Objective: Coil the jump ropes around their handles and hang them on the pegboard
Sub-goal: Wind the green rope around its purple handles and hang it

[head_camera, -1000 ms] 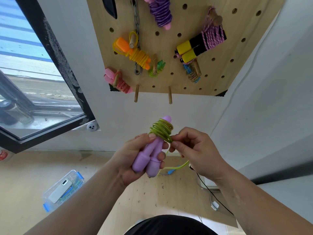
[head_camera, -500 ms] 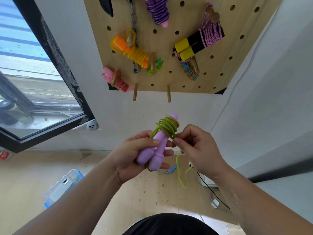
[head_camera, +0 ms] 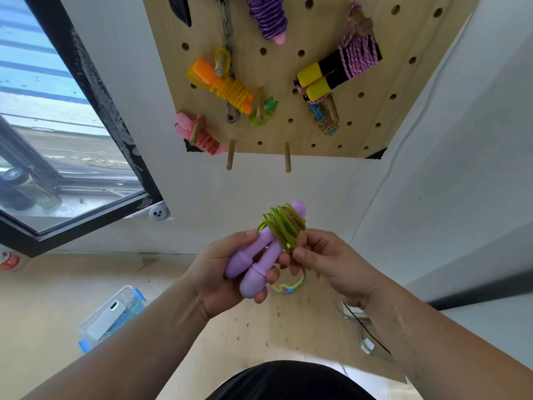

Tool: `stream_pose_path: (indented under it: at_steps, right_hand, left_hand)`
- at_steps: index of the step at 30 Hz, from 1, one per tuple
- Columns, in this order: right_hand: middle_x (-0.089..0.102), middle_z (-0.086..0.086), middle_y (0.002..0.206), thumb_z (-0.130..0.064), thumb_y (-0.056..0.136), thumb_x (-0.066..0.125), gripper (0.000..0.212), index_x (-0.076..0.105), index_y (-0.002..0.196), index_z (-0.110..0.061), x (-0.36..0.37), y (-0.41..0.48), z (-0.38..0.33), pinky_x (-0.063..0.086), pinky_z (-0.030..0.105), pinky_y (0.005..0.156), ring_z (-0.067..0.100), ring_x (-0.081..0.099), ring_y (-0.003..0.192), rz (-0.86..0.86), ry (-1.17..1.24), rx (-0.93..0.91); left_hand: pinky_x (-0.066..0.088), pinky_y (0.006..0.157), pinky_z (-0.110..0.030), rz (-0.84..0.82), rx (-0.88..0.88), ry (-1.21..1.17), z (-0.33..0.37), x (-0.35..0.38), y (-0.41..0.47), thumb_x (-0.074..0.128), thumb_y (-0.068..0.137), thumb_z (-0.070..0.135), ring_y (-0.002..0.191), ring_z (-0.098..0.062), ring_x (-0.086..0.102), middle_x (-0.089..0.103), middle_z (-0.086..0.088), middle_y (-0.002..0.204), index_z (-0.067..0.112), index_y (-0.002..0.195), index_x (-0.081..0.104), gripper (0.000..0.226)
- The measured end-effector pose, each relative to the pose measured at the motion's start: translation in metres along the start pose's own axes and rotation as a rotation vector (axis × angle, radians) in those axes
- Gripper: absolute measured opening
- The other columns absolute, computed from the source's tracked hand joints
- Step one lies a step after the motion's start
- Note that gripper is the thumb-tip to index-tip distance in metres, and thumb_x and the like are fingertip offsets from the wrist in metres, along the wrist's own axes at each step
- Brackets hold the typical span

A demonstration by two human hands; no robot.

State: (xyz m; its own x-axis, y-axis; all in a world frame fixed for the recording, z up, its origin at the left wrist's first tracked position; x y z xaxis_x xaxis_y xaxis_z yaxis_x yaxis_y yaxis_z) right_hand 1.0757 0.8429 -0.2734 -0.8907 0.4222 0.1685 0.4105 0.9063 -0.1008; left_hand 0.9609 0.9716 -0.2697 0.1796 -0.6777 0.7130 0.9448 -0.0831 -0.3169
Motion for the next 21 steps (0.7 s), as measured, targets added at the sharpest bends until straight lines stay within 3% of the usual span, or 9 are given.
stream_pose_path:
  at_steps: [2,4,5,8,11,13,16,18,21]
  right_hand:
    - [0.071,0.004,0.091,-0.023,0.084,0.075,0.011,0.075,0.095,-0.019,-0.001,0.000,0.004,0.050,0.026,0.081,0.016,0.063,0.082,-0.152,0.045,0.073]
    - [0.070,0.010,0.094,-0.013,0.087,0.072,0.018,0.075,0.105,-0.016,-0.004,0.002,-0.001,0.050,0.029,0.086,0.020,0.062,0.090,-0.289,-0.137,0.122]
    - [0.070,0.011,0.091,-0.006,0.088,0.071,0.019,0.076,0.102,-0.018,-0.006,0.003,-0.006,0.051,0.028,0.084,0.019,0.062,0.089,-0.355,-0.269,0.151]
    - [0.065,-0.014,0.067,0.006,0.084,0.071,0.042,0.074,0.071,-0.034,-0.008,0.012,-0.017,0.046,0.018,0.066,0.000,0.058,0.065,-0.496,-0.651,0.275]
    - [0.058,-0.012,0.062,-0.008,0.082,0.075,0.017,0.073,0.078,-0.024,-0.003,0.023,-0.017,0.042,0.023,0.061,0.002,0.048,0.059,-0.621,-0.972,0.330]
    - [0.065,-0.008,0.066,-0.015,0.086,0.072,0.006,0.074,0.088,-0.021,0.001,0.028,-0.018,0.044,0.026,0.064,0.004,0.051,0.063,-0.654,-1.066,0.363]
    - [0.071,-0.007,0.082,-0.023,0.093,0.065,0.012,0.075,0.100,-0.022,0.003,0.036,-0.022,0.048,0.024,0.069,0.004,0.056,0.069,-0.661,-1.223,0.334]
    - [0.071,-0.009,0.086,-0.031,0.095,0.066,0.014,0.075,0.102,-0.024,0.005,0.038,-0.021,0.050,0.025,0.070,0.006,0.061,0.074,-0.654,-1.290,0.335]
    - [0.069,-0.010,0.085,-0.036,0.096,0.063,0.018,0.074,0.102,-0.023,0.012,0.041,-0.017,0.050,0.028,0.072,0.011,0.063,0.079,-0.601,-1.373,0.288]
  left_hand:
    - [0.051,0.046,-0.031,-0.022,-0.010,0.050,0.002,-0.001,-0.004,0.084,0.070,0.034,0.063,-0.028,0.062,0.063,-0.024,0.093,0.000,0.109,0.067,0.055]
    - [0.051,0.045,-0.032,-0.023,-0.016,0.171,0.005,-0.002,-0.008,0.077,0.075,0.026,0.062,-0.032,0.062,0.062,-0.030,0.094,-0.001,0.104,0.058,0.044]
    - [0.051,0.044,-0.032,-0.025,-0.030,0.243,0.006,-0.002,-0.010,0.073,0.077,0.022,0.062,-0.033,0.062,0.062,-0.034,0.094,-0.003,0.099,0.057,0.037]
    - [0.050,0.046,-0.032,-0.042,-0.120,0.457,0.011,-0.004,-0.013,0.069,0.081,0.016,0.063,-0.034,0.062,0.065,-0.037,0.092,-0.008,0.090,0.057,0.029]
    - [0.052,0.051,-0.030,-0.042,-0.201,0.722,0.016,-0.005,-0.014,0.073,0.088,0.016,0.068,-0.033,0.064,0.070,-0.031,0.093,-0.010,0.090,0.061,0.029]
    - [0.051,0.056,-0.029,-0.010,-0.227,0.909,0.017,-0.001,-0.015,0.076,0.089,0.021,0.070,-0.030,0.065,0.074,-0.023,0.092,-0.010,0.091,0.065,0.033]
    - [0.047,0.060,-0.032,0.035,-0.243,1.107,0.017,0.006,-0.012,0.082,0.084,0.029,0.063,-0.018,0.063,0.074,-0.006,0.073,-0.001,0.089,0.073,0.032]
    - [0.047,0.061,-0.036,0.045,-0.249,1.188,0.016,0.006,-0.009,0.084,0.081,0.032,0.059,-0.018,0.059,0.070,-0.008,0.067,0.005,0.085,0.076,0.029]
    - [0.050,0.062,-0.041,0.067,-0.224,1.316,0.011,-0.001,-0.003,0.085,0.077,0.040,0.061,-0.022,0.059,0.071,-0.017,0.073,0.015,0.079,0.077,0.027]
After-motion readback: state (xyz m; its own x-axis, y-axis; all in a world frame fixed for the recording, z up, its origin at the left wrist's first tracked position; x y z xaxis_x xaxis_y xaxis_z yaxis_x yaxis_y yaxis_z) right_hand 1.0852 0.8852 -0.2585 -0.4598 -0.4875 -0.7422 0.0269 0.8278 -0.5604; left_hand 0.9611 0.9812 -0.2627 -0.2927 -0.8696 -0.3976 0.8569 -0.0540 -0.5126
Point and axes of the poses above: each hand's wrist, its own y-axis towards the middle knuckle, its own x-axis out of the palm, z = x × y, the point moved 4 cm from there along y, towards the middle knuckle
